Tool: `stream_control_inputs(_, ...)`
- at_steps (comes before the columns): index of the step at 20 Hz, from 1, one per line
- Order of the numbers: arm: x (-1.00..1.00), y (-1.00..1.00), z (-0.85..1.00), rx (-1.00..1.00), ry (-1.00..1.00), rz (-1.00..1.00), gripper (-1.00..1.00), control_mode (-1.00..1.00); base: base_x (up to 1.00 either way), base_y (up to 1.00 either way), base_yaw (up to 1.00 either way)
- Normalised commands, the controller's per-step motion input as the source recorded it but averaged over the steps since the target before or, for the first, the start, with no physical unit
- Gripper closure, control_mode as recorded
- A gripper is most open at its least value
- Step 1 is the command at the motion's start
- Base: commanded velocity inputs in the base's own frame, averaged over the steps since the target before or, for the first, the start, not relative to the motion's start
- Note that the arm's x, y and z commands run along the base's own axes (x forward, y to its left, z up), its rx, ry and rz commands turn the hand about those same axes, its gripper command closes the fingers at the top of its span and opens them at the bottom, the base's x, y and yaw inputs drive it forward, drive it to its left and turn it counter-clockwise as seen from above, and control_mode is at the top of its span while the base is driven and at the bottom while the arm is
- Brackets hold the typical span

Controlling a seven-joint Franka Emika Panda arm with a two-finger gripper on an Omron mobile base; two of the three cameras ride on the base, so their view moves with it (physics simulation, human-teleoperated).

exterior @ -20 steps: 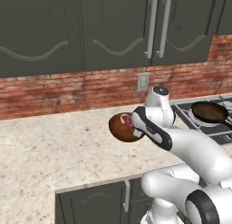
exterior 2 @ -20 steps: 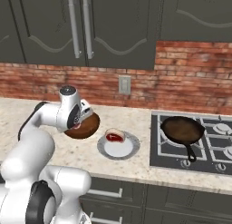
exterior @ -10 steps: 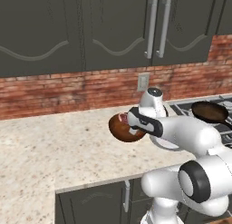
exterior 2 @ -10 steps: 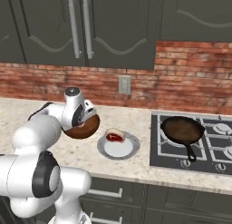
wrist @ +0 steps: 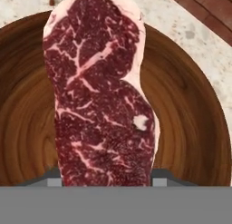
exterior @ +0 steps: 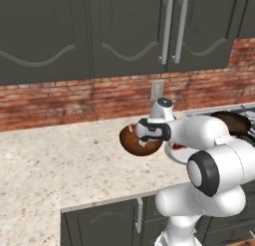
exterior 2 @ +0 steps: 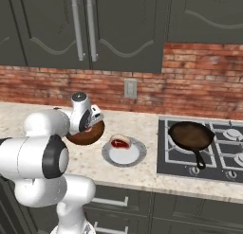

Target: Place one of the steaks on the plate and the other in the bowl. Then place the bowl in the fridge.

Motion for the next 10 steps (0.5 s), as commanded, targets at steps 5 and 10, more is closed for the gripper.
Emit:
stream_control_inputs(5,0.06,0.00,-0.01,0.00,0.00,-0.01,-1.00,-1.00,0.00,0.00,0.00)
stream_control_inputs(10,0.00,0.00,0.00,0.00,0.00,0.00,-1.00,-1.00,0.00,0.00,0.00)
